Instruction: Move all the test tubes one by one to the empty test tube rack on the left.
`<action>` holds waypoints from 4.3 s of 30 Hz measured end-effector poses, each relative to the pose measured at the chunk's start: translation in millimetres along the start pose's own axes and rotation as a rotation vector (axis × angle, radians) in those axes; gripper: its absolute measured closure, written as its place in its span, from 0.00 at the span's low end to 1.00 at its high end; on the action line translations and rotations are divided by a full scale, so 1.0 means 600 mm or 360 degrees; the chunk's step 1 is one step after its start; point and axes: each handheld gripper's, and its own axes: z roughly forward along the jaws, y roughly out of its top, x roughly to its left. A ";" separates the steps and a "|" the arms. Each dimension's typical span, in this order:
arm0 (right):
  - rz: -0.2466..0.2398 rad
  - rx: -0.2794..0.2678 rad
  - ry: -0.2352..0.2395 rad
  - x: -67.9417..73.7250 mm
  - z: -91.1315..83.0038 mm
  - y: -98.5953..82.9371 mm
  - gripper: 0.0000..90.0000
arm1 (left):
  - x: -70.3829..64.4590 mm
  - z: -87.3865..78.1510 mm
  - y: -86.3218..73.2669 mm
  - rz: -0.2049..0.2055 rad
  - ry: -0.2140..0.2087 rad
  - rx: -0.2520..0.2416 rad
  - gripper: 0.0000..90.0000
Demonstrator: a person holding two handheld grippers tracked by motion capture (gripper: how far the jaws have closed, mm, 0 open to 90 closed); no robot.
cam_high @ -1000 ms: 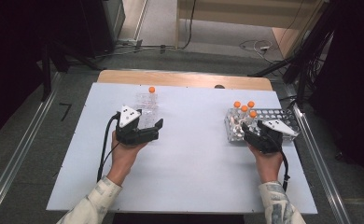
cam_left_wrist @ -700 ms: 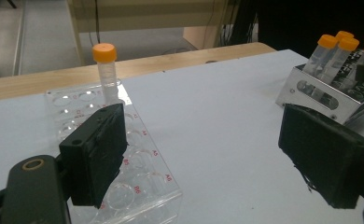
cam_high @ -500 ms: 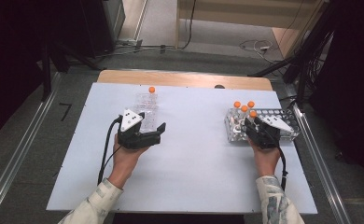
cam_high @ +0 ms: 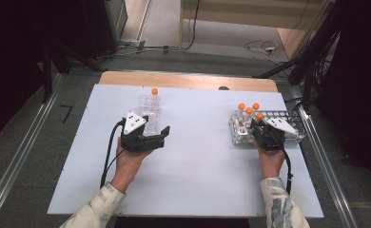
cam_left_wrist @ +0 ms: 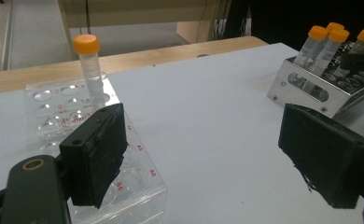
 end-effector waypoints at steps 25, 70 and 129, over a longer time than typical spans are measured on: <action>-0.0039 -0.0239 0.0105 0.013 -0.083 0.061 0.80 | 0.001 0.003 -0.003 0.0004 0.0005 0.0019 0.18; -0.0371 -0.0023 0.0661 0.281 -0.012 0.010 0.80 | -0.043 0.034 0.013 0.0030 -0.0138 0.0018 0.25; -0.0402 0.0116 0.0725 0.285 -0.007 0.006 0.23 | -0.017 0.081 0.027 -0.0024 -0.0248 -0.0038 0.78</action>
